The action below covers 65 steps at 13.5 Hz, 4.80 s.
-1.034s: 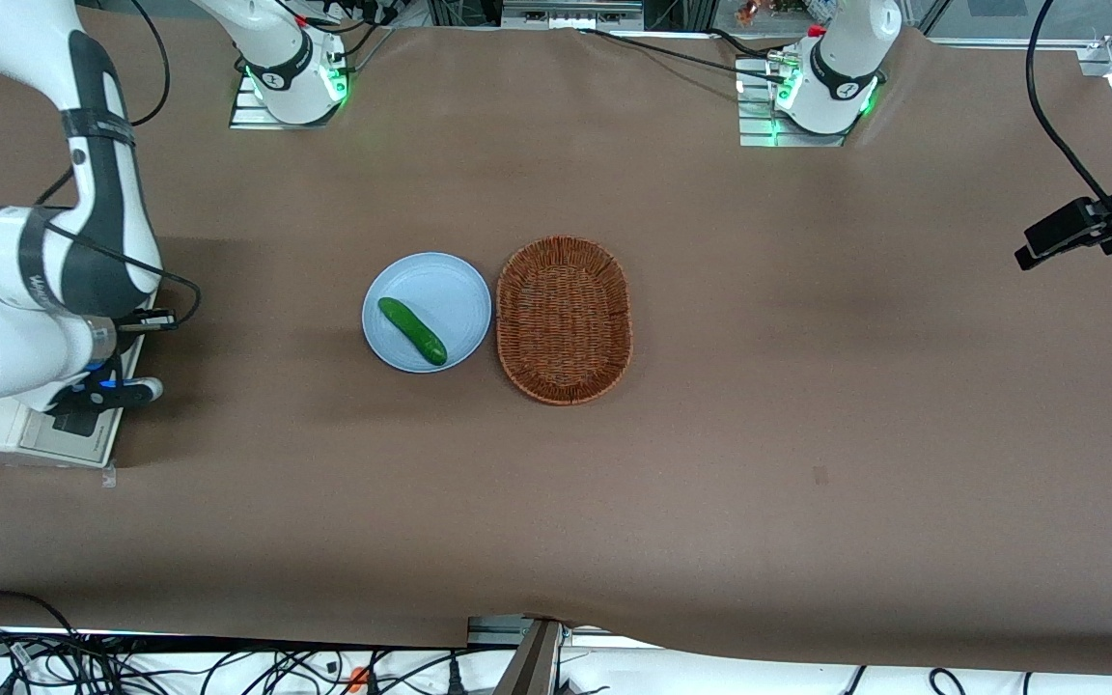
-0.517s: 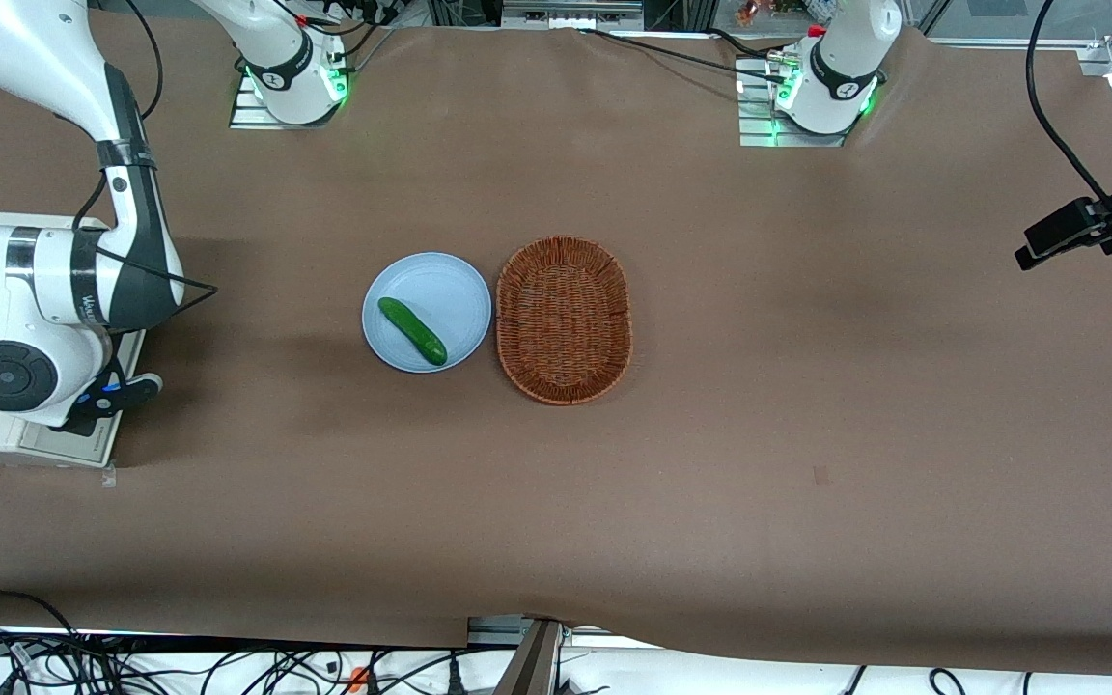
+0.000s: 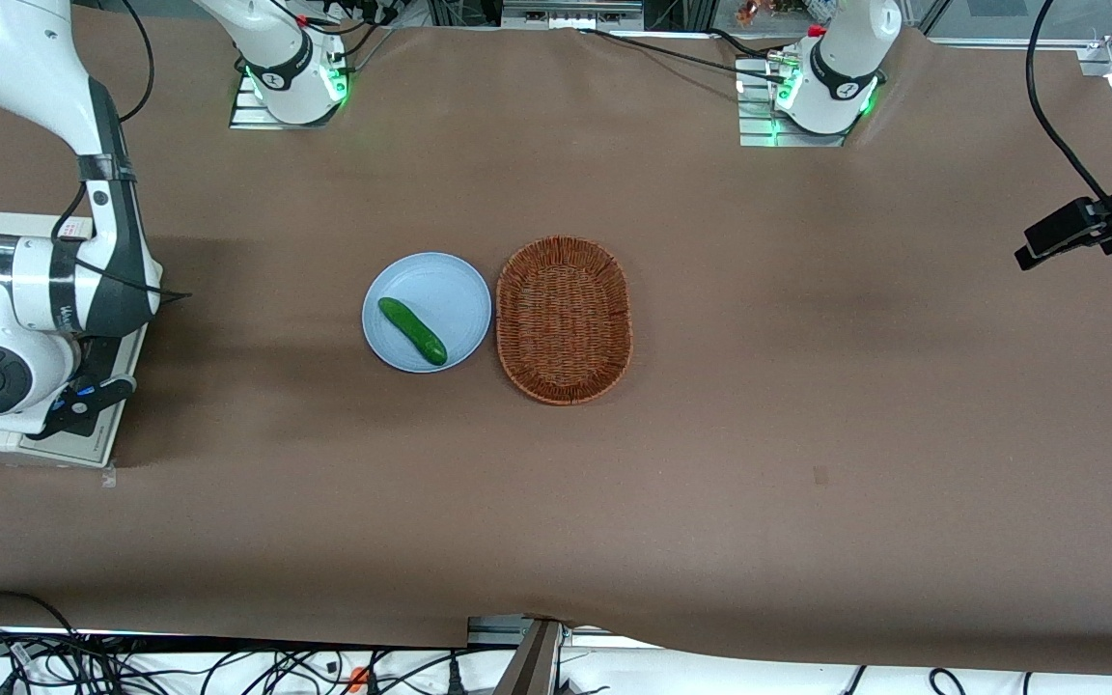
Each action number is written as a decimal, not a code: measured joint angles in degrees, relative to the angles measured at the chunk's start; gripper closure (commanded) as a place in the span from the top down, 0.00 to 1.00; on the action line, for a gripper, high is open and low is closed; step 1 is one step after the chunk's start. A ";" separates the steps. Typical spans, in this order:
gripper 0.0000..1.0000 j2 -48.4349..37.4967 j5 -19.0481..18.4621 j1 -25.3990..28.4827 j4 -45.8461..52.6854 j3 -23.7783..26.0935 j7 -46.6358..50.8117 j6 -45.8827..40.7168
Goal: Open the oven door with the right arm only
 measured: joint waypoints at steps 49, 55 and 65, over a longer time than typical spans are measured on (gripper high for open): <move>0.00 12.46 27.18 0.32 -0.92 2.17 8.65 16.19; 0.00 12.48 31.08 0.51 -0.22 1.58 17.07 11.82; 1.00 11.28 31.78 2.77 5.86 1.62 19.54 3.31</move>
